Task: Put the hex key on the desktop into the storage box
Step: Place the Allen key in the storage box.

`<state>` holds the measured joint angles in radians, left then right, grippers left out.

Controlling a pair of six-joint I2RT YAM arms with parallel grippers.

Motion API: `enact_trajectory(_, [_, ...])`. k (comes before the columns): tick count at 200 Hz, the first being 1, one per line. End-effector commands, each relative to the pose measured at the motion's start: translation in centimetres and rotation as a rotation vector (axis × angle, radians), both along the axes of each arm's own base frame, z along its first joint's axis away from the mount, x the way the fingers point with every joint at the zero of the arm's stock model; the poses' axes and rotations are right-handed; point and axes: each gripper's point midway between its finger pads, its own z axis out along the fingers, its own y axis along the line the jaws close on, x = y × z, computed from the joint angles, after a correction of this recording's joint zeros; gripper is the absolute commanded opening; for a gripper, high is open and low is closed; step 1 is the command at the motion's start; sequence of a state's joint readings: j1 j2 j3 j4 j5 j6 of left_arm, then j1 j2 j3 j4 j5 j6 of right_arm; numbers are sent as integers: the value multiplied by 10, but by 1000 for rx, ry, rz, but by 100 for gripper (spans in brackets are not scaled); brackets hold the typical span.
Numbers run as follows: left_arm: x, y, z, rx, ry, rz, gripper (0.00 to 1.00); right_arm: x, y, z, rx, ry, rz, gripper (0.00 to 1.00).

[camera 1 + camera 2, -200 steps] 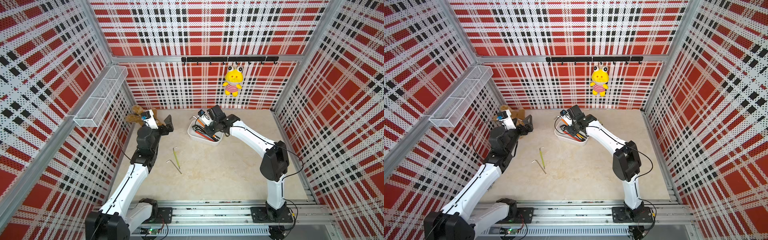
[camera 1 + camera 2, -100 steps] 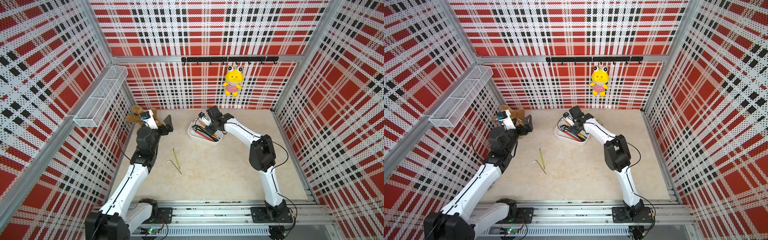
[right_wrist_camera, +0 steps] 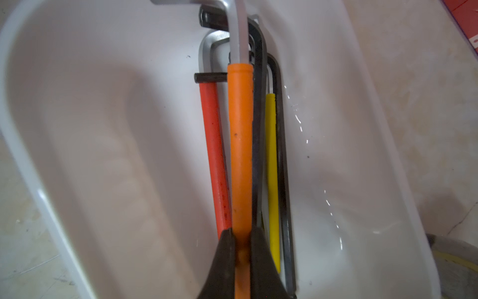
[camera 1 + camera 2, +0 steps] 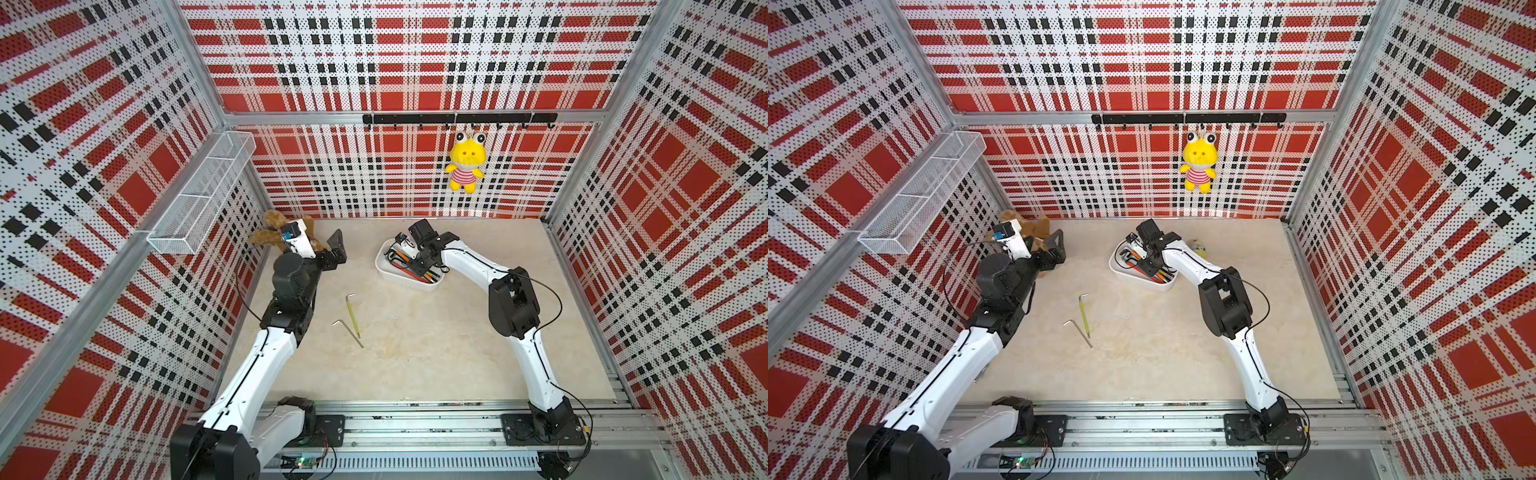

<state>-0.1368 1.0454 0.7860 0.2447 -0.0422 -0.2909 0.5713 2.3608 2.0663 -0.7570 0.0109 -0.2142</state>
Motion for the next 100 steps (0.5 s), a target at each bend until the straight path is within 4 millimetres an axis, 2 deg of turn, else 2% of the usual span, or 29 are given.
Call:
enact_trajectory(1, [-2, 3, -1, -2, 2, 10, 99, 10, 3, -1, 25, -11, -24, 0])
enact_trajectory(45, [-2, 4, -1, -1, 2, 12, 99, 17, 2, -13, 17, -18, -64, 0])
enact_trajectory(100, [-2, 4, -1, 0, 3, 14, 99, 24, 2, -15, 13, -23, -91, 0])
